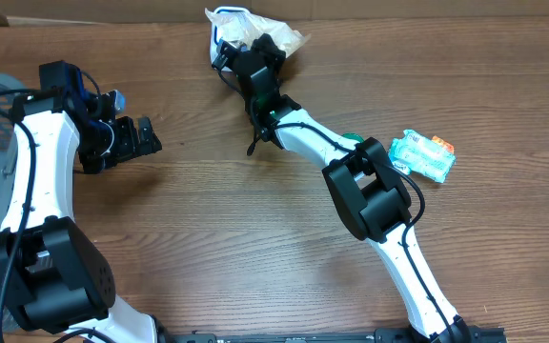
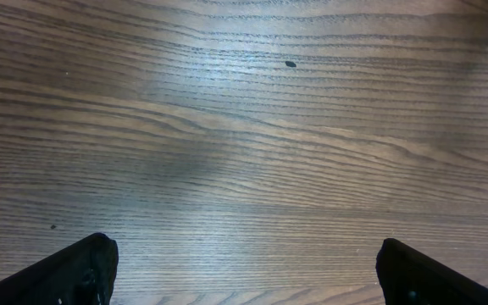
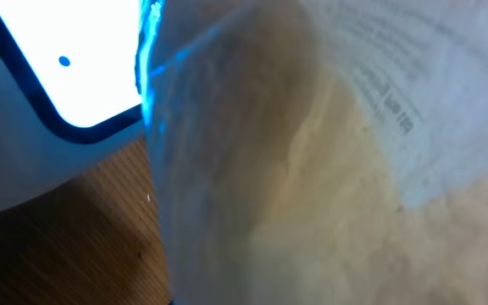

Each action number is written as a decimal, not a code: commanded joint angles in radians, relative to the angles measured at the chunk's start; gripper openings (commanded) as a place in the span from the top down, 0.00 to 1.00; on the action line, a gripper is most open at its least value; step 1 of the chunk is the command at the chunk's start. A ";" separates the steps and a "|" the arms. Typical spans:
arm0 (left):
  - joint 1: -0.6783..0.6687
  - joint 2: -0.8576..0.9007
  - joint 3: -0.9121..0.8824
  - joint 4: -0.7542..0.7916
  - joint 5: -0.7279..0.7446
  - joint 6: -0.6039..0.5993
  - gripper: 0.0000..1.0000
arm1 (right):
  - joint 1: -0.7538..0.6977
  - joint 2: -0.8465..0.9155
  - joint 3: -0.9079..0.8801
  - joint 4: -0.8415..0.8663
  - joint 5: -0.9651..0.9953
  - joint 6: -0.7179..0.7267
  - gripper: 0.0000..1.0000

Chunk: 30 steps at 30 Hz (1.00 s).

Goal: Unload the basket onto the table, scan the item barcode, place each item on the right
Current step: 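Lift the snack bag with the right gripper up to the white scanner, then carry the snack bag right and drop it onto the packs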

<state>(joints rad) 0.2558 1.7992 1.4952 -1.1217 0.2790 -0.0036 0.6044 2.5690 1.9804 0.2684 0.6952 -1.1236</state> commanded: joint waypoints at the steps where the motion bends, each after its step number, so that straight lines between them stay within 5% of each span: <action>1: -0.001 -0.015 0.023 0.001 -0.002 0.008 0.00 | -0.001 -0.002 0.011 0.015 0.000 -0.012 0.96; 22: -0.001 -0.015 0.023 0.001 -0.002 0.008 0.00 | 0.013 -0.085 0.011 0.137 0.135 -0.190 0.96; 30: -0.001 -0.015 0.023 0.001 -0.002 0.008 0.00 | 0.013 -0.334 0.011 -0.210 0.130 0.092 0.96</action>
<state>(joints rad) 0.2558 1.7992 1.4952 -1.1225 0.2790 -0.0036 0.6136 2.4439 1.9774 0.1188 0.8158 -1.2007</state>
